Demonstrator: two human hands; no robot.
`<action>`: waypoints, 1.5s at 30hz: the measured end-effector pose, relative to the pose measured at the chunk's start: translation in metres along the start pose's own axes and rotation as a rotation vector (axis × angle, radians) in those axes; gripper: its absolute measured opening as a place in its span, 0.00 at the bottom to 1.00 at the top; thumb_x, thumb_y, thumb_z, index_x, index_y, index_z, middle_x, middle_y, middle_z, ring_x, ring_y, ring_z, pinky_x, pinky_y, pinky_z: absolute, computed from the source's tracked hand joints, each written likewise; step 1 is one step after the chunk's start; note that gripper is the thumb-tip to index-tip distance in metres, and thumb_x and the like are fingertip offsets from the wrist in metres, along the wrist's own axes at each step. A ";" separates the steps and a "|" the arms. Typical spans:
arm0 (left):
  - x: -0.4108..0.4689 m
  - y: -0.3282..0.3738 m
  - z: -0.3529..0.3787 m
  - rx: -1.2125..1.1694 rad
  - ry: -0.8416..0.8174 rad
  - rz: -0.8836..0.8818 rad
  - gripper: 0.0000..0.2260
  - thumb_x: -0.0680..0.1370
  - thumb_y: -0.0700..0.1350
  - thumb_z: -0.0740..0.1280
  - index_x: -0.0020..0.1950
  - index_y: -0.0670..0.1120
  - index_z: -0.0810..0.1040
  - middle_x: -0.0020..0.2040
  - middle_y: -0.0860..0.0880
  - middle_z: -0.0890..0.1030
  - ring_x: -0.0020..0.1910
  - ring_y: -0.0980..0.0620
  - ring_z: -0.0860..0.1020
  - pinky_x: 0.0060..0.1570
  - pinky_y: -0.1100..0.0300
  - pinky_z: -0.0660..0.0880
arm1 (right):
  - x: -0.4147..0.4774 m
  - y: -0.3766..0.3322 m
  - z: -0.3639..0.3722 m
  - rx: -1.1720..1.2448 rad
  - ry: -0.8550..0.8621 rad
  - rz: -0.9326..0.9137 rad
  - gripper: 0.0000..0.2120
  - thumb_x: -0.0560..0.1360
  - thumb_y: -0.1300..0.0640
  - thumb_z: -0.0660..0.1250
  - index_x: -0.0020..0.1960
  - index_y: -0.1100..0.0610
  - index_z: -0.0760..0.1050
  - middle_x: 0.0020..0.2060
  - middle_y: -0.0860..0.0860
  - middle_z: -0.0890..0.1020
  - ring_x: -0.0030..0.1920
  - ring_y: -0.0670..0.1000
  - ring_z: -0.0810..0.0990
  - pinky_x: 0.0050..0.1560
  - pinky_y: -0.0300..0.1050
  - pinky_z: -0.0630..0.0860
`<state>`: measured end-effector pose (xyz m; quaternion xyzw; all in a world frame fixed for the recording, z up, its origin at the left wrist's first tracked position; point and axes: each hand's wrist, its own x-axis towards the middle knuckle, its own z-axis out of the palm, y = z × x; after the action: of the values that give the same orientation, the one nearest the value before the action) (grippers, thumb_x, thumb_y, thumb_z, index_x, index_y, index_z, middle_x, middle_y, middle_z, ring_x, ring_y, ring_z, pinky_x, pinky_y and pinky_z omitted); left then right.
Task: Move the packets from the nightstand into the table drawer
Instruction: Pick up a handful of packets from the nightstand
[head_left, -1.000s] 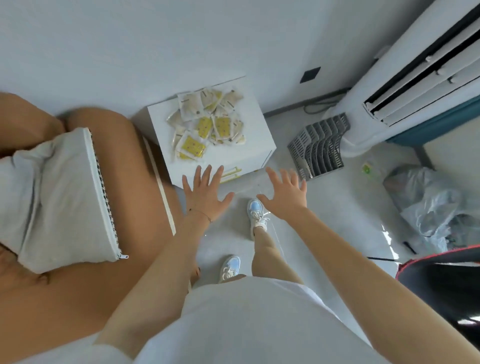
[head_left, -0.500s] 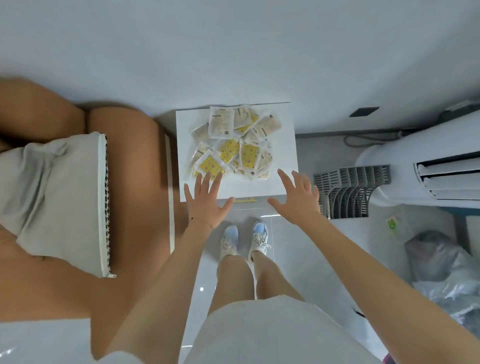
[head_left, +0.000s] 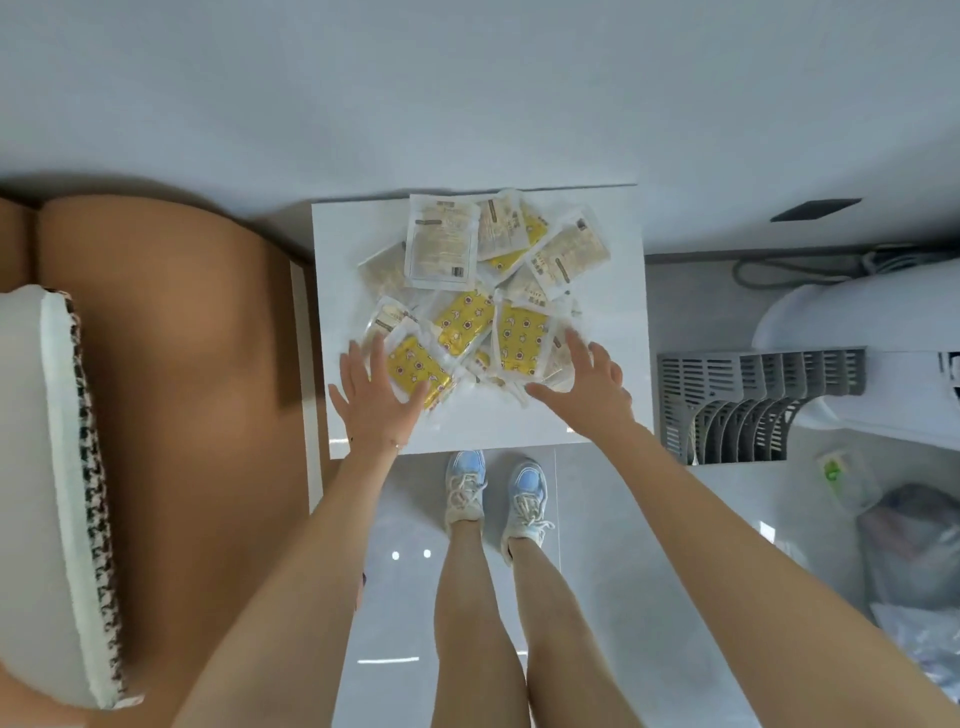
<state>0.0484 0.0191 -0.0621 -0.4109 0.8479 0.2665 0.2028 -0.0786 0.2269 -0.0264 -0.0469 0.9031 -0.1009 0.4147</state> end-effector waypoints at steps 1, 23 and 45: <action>0.006 -0.002 0.002 -0.013 0.010 -0.005 0.38 0.75 0.60 0.64 0.77 0.54 0.45 0.79 0.47 0.46 0.77 0.46 0.43 0.73 0.42 0.43 | 0.007 -0.002 0.004 0.031 0.017 0.016 0.44 0.72 0.34 0.64 0.78 0.47 0.46 0.76 0.54 0.55 0.75 0.58 0.56 0.69 0.62 0.61; 0.020 0.005 -0.006 -0.208 0.135 -0.058 0.27 0.70 0.47 0.74 0.60 0.37 0.65 0.58 0.40 0.71 0.56 0.40 0.71 0.51 0.48 0.70 | 0.016 -0.012 0.020 0.413 0.271 0.256 0.32 0.71 0.49 0.73 0.69 0.58 0.63 0.65 0.55 0.69 0.63 0.57 0.71 0.64 0.54 0.66; 0.013 -0.003 -0.023 -0.566 0.104 -0.279 0.10 0.71 0.39 0.72 0.44 0.41 0.72 0.42 0.46 0.75 0.42 0.48 0.74 0.39 0.61 0.68 | 0.006 -0.032 0.019 1.035 0.133 0.400 0.08 0.77 0.63 0.62 0.55 0.55 0.72 0.43 0.48 0.79 0.48 0.55 0.79 0.57 0.57 0.78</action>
<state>0.0401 -0.0039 -0.0526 -0.5763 0.6848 0.4402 0.0713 -0.0680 0.1922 -0.0361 0.3417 0.7511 -0.4534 0.3370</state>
